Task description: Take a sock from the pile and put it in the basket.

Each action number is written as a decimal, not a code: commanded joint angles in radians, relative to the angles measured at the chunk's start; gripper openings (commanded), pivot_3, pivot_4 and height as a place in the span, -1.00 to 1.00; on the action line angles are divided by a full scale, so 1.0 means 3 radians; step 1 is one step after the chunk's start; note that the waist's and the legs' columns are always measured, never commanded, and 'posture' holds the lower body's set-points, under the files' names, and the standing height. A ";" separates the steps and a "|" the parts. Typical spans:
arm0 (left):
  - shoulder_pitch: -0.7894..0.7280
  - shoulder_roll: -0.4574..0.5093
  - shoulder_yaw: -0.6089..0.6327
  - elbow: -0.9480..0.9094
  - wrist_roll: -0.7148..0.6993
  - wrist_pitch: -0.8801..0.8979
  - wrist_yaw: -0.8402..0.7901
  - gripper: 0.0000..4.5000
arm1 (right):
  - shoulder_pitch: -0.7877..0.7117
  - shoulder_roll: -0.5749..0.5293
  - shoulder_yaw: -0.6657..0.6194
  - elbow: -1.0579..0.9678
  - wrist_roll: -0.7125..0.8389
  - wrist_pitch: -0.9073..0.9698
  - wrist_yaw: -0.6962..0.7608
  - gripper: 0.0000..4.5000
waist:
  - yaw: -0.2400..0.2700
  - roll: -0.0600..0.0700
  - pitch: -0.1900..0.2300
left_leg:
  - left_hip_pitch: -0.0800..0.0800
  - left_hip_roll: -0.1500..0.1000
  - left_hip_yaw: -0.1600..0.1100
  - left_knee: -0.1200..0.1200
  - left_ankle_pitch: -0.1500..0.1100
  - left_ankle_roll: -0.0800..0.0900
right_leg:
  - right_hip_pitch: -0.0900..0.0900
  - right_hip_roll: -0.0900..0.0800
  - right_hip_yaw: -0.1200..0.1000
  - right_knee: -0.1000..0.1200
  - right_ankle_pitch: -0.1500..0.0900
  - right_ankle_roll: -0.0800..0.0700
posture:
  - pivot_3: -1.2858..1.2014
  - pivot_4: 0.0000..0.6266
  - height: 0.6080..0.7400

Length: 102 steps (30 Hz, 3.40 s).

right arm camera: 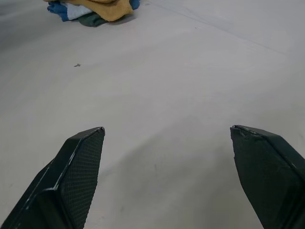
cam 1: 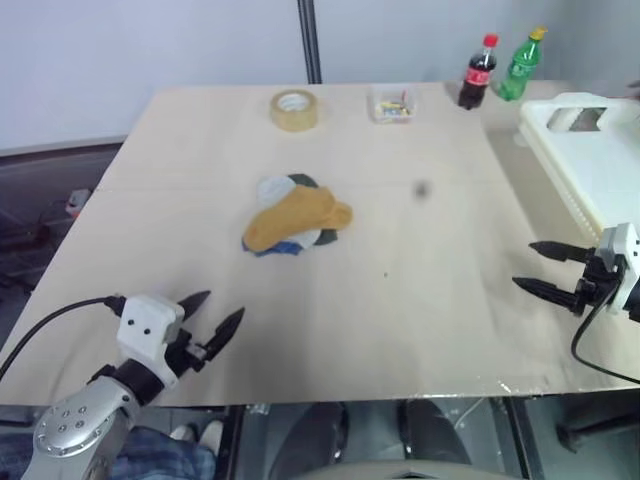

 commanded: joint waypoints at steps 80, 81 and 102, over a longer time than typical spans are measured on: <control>-0.3294 -0.0917 -0.1831 0.2580 0.1384 -0.0559 0.0939 0.50 | 0.0400 0.0443 0.0020 -0.1262 0.0257 0.0314 -0.0578 0.94 | 0.0069 -0.0004 -0.0002 | -0.0017 -0.0007 -0.0019 0.0010 0.0014 -0.0017 | -0.0010 -0.0005 -0.0028 0.0004 0.0003 -0.0002 | 0.03 -0.52 0.98; -0.3311 -0.0917 -0.1837 0.2603 0.1402 -0.0577 0.0945 0.50 | 0.0411 0.0440 0.0018 -0.1253 0.0254 0.0299 -0.0581 0.94 | 0.0069 -0.0004 -0.0002 | -0.0017 -0.0007 -0.0019 0.0011 0.0014 -0.0017 | -0.0010 -0.0005 -0.0028 0.0005 0.0003 -0.0002 | 0.03 -0.52 0.98; -0.3306 -0.0943 -0.1805 0.2397 0.1416 -0.0450 0.0934 -0.99 | 0.0348 0.0428 0.0064 -0.1109 0.0236 0.0181 -0.0581 1.00 | 0.0070 -0.0004 -0.0002 | -0.0017 -0.0008 -0.0019 0.0020 0.0014 -0.0017 | -0.0010 -0.0005 -0.0028 0.0014 0.0003 -0.0002 | 0.03 -0.52 0.98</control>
